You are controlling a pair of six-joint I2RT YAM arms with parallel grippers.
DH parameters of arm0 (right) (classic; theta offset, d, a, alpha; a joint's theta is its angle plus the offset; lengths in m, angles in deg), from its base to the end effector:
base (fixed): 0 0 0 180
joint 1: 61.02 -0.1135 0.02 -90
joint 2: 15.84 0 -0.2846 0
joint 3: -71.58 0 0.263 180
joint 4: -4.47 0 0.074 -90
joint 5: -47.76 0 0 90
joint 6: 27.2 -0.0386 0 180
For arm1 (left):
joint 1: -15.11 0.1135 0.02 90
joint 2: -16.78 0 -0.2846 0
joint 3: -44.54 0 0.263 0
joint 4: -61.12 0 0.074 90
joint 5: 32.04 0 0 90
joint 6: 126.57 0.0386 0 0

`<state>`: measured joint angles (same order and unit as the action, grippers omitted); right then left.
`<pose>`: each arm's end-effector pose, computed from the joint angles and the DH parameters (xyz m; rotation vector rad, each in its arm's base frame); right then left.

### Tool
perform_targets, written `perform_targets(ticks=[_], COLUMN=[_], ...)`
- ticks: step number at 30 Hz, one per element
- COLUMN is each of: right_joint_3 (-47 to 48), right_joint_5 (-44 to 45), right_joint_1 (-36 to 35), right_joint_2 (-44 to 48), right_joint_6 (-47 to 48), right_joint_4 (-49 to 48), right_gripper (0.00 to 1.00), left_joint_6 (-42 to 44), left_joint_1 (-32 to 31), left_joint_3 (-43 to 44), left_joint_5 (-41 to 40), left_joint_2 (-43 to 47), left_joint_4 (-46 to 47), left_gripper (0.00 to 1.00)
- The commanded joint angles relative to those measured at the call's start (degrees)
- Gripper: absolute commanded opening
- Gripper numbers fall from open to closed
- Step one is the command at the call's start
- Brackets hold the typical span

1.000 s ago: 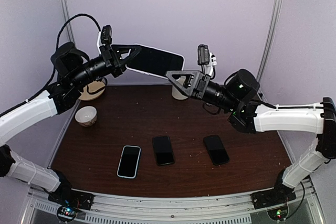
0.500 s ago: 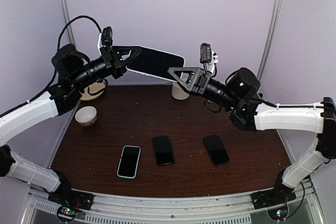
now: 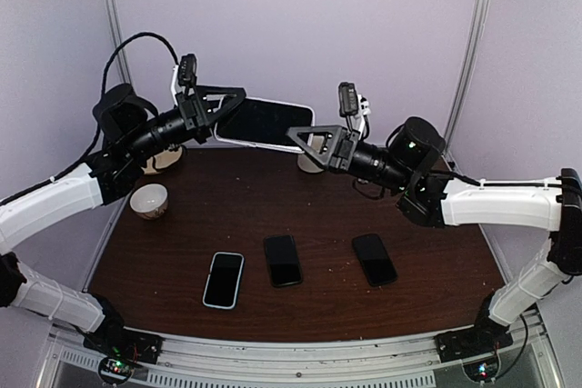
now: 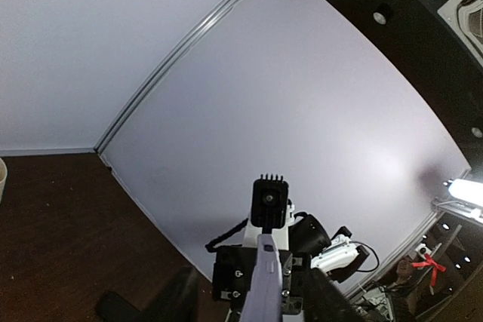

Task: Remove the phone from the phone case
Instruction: Pass from the left arm to the right

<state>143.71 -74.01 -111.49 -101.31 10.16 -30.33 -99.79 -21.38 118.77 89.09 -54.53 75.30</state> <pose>0.2089 0.2851 0.3756 -0.5530 1.3980 1.8400 0.2243 -0.1907 0.4280 0.1986 1.5510 -1.7769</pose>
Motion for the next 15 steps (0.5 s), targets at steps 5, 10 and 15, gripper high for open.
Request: perform_targets(ticks=[5, 10, 15], right_joint_3=[1.6, 2.5, 3.4], right_joint_5=[-1.6, -1.1, -1.6], right_joint_1=[0.2, 0.5, 0.5], right_joint_2=[7.0, 10.1, 12.2], right_joint_6=[13.7, 24.8, 36.9], right_joint_4=[13.3, 26.7, 37.7], right_gripper=[0.0, 0.0, 0.0], left_joint_6=[16.5, 35.1, 49.3], left_joint_1=[4.7, 7.1, 7.2], left_joint_3=[0.7, 4.5, 5.8], left_joint_5=[7.8, 12.4, 10.0], left_joint_2=[4.3, 5.9, 6.7], left_joint_4=[-15.0, -33.1, -45.0], left_gripper=[0.87, 0.98, 0.97])
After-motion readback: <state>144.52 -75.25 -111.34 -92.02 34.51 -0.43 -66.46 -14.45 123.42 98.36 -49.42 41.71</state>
